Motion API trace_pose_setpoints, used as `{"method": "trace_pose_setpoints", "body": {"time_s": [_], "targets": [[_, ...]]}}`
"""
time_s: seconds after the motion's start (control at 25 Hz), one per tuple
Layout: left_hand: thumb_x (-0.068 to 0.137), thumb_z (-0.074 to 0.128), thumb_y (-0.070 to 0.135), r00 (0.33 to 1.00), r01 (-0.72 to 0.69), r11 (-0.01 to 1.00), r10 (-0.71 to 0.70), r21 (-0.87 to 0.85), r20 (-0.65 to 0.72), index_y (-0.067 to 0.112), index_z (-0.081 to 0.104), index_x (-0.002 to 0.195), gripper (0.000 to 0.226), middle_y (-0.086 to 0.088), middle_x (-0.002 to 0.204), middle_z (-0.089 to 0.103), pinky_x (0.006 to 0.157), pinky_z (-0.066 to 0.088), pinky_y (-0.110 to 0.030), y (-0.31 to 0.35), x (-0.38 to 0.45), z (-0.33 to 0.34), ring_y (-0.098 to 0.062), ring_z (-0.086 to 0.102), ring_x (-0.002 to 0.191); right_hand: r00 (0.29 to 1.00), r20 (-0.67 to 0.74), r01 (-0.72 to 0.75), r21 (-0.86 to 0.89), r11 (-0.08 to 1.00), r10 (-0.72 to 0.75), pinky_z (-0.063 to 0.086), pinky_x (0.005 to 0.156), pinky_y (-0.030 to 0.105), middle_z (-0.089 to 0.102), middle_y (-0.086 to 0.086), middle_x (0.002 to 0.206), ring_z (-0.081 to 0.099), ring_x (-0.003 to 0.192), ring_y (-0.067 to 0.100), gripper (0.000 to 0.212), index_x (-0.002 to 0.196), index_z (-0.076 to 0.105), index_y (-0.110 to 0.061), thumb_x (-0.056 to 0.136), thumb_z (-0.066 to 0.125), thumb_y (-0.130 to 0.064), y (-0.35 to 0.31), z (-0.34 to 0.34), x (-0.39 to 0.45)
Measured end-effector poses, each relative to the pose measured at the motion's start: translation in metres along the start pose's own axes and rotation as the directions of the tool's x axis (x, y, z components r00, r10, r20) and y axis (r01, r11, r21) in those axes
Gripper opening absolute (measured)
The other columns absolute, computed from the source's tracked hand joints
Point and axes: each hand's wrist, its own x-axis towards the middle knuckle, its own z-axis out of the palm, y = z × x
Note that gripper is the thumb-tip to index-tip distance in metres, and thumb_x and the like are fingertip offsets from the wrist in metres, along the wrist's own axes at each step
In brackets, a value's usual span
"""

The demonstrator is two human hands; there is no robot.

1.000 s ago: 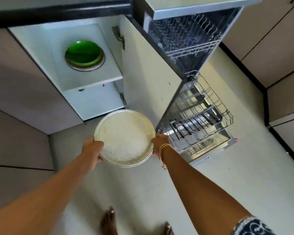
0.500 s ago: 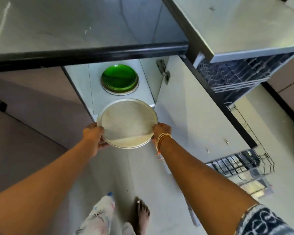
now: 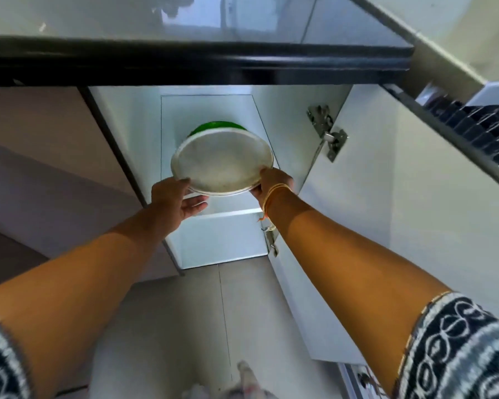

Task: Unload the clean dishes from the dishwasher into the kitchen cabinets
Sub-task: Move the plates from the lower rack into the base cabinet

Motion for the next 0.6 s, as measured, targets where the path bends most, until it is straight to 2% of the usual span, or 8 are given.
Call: {"method": "trace_pose_setpoints", "body": {"time_s": [0.12, 0.24, 0.32, 0.36, 0.4, 0.44, 0.52, 0.6], "targets": [[0.101, 0.043, 0.031, 0.994, -0.077, 0.996, 0.072, 0.051, 0.088, 0.022, 0.047, 0.121, 0.022, -0.01, 0.112, 0.061, 0.074, 0.053, -0.044, 0.003, 0.04, 0.003, -0.031, 0.065, 0.089, 0.999, 0.021, 0.026, 0.059, 0.998, -0.027, 0.056, 0.073, 0.048, 0.06, 0.021, 0.097, 0.059, 0.082, 0.035, 0.023, 0.074, 0.051, -0.01, 0.086, 0.059, 0.008, -0.003, 0.019, 0.03], [0.101, 0.041, 0.033, 0.952, -0.294, 0.931, 0.264, 0.214, 0.157, 0.02, 0.044, 0.135, 0.037, -0.007, 0.119, 0.059, 0.084, 0.049, -0.043, 0.007, 0.087, 0.01, -0.029, 0.059, 0.102, 0.995, 0.015, 0.095, 0.105, 0.99, -0.098, 0.055, 0.084, 0.053, 0.053, 0.017, 0.083, 0.055, 0.076, 0.031, 0.028, 0.071, 0.044, -0.011, 0.086, 0.055, 0.011, -0.009, 0.046, 0.064], [0.096, 0.048, 0.036, 0.864, -0.502, 0.76, 0.468, 0.413, 0.188, 0.015, 0.046, 0.136, 0.045, -0.009, 0.121, 0.06, 0.088, 0.047, -0.043, 0.012, 0.121, 0.018, -0.029, 0.059, 0.107, 0.989, 0.045, 0.134, 0.13, 0.983, -0.141, 0.056, 0.082, 0.051, 0.051, 0.016, 0.086, 0.056, 0.071, 0.028, 0.013, 0.088, 0.049, -0.002, 0.086, 0.054, 0.01, -0.011, 0.064, 0.085], [0.092, 0.051, 0.04, 0.81, -0.568, 0.65, 0.55, 0.505, 0.204, 0.015, 0.046, 0.137, 0.051, -0.008, 0.126, 0.06, 0.094, 0.045, -0.043, 0.013, 0.136, 0.021, -0.029, 0.057, 0.114, 0.984, 0.063, 0.156, 0.12, 0.98, -0.165, 0.058, 0.079, 0.048, 0.051, 0.015, 0.087, 0.056, 0.067, 0.027, 0.021, 0.103, 0.049, 0.001, 0.085, 0.055, 0.009, -0.01, 0.071, 0.097], [0.09, 0.051, 0.045, 0.77, -0.598, 0.565, 0.601, 0.568, 0.213, 0.017, 0.045, 0.139, 0.057, -0.004, 0.131, 0.059, 0.102, 0.042, -0.043, 0.014, 0.151, 0.022, -0.027, 0.054, 0.121, 0.979, 0.081, 0.176, 0.1, 0.979, -0.184, 0.059, 0.077, 0.046, 0.052, 0.013, 0.084, 0.056, 0.065, 0.025, 0.033, 0.116, 0.048, 0.0, 0.085, 0.056, 0.008, -0.01, 0.079, 0.109], [0.086, 0.048, 0.053, 0.749, -0.609, 0.527, 0.628, 0.593, 0.212, 0.021, 0.044, 0.139, 0.062, -0.001, 0.135, 0.057, 0.107, 0.036, -0.045, 0.014, 0.165, 0.024, -0.026, 0.051, 0.125, 0.973, 0.081, 0.209, 0.089, 0.974, -0.216, 0.059, 0.076, 0.045, 0.052, 0.012, 0.081, 0.056, 0.064, 0.025, 0.038, 0.121, 0.048, -0.001, 0.085, 0.058, 0.008, -0.009, 0.085, 0.12], [0.077, 0.04, 0.065, 0.765, -0.575, 0.539, 0.621, 0.615, 0.17, 0.028, 0.047, 0.136, 0.07, 0.001, 0.135, 0.056, 0.111, 0.026, -0.048, 0.015, 0.189, 0.028, -0.027, 0.048, 0.127, 0.96, 0.096, 0.256, 0.066, 0.965, -0.261, 0.059, 0.076, 0.044, 0.055, 0.014, 0.085, 0.057, 0.064, 0.026, 0.038, 0.119, 0.051, 0.0, 0.083, 0.059, 0.009, -0.01, 0.093, 0.134], [0.086, 0.045, 0.057, 0.754, -0.538, 0.51, 0.648, 0.671, 0.112, 0.029, 0.045, 0.138, 0.059, -0.001, 0.14, 0.052, 0.109, 0.018, -0.047, -0.001, 0.207, 0.029, -0.029, 0.043, 0.131, 0.945, 0.097, 0.306, 0.068, 0.949, -0.312, 0.059, 0.075, 0.044, 0.057, 0.019, 0.098, 0.058, 0.064, 0.027, 0.036, 0.117, 0.052, 0.003, 0.083, 0.057, 0.012, -0.003, 0.093, 0.148]]}}
